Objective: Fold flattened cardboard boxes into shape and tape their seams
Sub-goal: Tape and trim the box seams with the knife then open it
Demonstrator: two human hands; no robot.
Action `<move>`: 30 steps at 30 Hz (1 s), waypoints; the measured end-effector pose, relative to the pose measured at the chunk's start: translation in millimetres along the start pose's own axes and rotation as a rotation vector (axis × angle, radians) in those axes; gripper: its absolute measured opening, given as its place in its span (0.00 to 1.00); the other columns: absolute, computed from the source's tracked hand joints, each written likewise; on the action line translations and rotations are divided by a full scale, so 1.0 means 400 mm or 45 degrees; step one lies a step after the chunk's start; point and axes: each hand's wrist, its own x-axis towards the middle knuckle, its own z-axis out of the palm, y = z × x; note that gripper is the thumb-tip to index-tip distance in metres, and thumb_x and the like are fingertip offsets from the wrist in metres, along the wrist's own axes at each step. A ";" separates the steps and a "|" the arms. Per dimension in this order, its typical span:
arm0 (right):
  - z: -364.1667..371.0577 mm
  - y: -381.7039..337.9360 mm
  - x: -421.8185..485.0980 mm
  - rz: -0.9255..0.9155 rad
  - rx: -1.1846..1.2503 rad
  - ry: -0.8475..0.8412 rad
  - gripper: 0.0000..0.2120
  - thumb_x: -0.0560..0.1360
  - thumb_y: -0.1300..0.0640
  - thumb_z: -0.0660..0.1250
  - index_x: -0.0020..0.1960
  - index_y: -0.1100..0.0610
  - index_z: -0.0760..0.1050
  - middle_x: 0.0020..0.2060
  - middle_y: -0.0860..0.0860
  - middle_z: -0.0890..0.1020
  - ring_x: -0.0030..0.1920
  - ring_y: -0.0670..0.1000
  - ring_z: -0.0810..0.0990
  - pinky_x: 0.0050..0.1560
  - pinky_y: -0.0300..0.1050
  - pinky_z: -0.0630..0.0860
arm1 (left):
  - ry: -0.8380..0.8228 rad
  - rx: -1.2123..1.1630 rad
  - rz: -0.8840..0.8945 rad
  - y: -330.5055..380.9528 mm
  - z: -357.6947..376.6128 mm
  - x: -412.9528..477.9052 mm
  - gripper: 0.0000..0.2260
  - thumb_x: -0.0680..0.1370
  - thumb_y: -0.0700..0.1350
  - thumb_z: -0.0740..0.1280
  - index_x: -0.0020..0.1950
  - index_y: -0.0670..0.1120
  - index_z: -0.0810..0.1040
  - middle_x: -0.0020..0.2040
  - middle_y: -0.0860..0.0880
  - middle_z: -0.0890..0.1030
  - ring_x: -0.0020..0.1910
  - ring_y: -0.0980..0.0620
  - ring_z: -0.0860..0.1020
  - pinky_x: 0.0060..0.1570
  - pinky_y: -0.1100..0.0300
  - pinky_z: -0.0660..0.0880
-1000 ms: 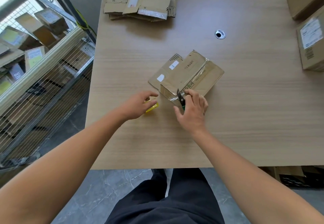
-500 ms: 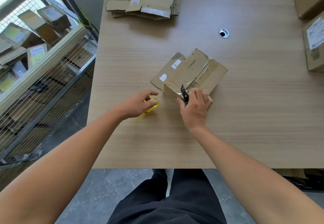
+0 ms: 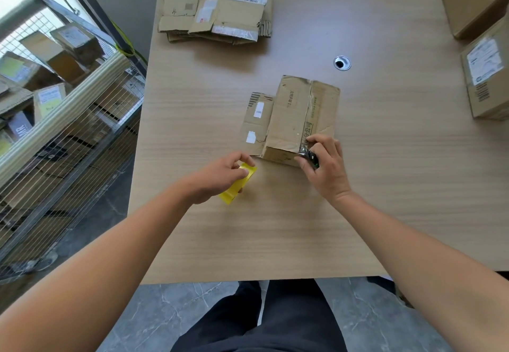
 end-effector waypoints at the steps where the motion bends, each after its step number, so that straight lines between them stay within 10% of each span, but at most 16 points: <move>1: -0.002 0.005 0.001 0.010 0.011 0.009 0.13 0.74 0.55 0.75 0.42 0.62 0.74 0.53 0.57 0.80 0.54 0.56 0.74 0.60 0.45 0.68 | 0.011 -0.024 -0.004 0.004 0.005 0.002 0.07 0.83 0.41 0.61 0.56 0.51 0.77 0.44 0.47 0.75 0.37 0.50 0.79 0.41 0.55 0.74; 10: -0.072 -0.025 0.050 0.115 0.252 -0.104 0.15 0.71 0.59 0.79 0.45 0.60 0.72 0.46 0.56 0.77 0.47 0.59 0.75 0.55 0.33 0.67 | 0.200 0.024 0.080 0.045 0.015 -0.004 0.05 0.82 0.40 0.66 0.49 0.48 0.79 0.50 0.51 0.76 0.30 0.57 0.78 0.32 0.64 0.74; 14: -0.144 -0.136 0.005 0.559 0.650 -0.139 0.16 0.76 0.56 0.74 0.40 0.45 0.67 0.35 0.50 0.74 0.37 0.53 0.73 0.42 0.49 0.72 | 0.248 0.022 0.182 0.086 0.044 -0.026 0.03 0.79 0.39 0.70 0.46 0.45 0.82 0.38 0.53 0.78 0.27 0.58 0.77 0.27 0.66 0.72; 18: -0.166 -0.246 -0.055 0.889 0.921 -0.291 0.09 0.75 0.54 0.75 0.43 0.55 0.75 0.32 0.46 0.75 0.29 0.49 0.72 0.29 0.47 0.73 | 0.219 0.029 0.324 0.128 0.095 -0.054 0.03 0.76 0.38 0.73 0.43 0.44 0.83 0.36 0.52 0.75 0.23 0.63 0.74 0.24 0.71 0.69; 24: -0.202 -0.325 -0.080 1.009 0.990 -0.199 0.08 0.75 0.55 0.76 0.48 0.58 0.80 0.31 0.43 0.78 0.25 0.50 0.73 0.26 0.44 0.71 | 0.287 0.375 0.486 0.153 0.150 -0.078 0.07 0.74 0.47 0.76 0.42 0.60 0.82 0.50 0.49 0.78 0.48 0.54 0.78 0.49 0.56 0.76; 30: -0.245 -0.336 -0.090 0.967 0.870 -0.252 0.05 0.78 0.55 0.73 0.46 0.55 0.79 0.30 0.42 0.77 0.26 0.50 0.74 0.27 0.44 0.72 | 0.270 0.409 0.498 0.163 0.174 -0.108 0.02 0.75 0.50 0.75 0.46 0.57 0.85 0.52 0.51 0.78 0.49 0.53 0.79 0.52 0.52 0.79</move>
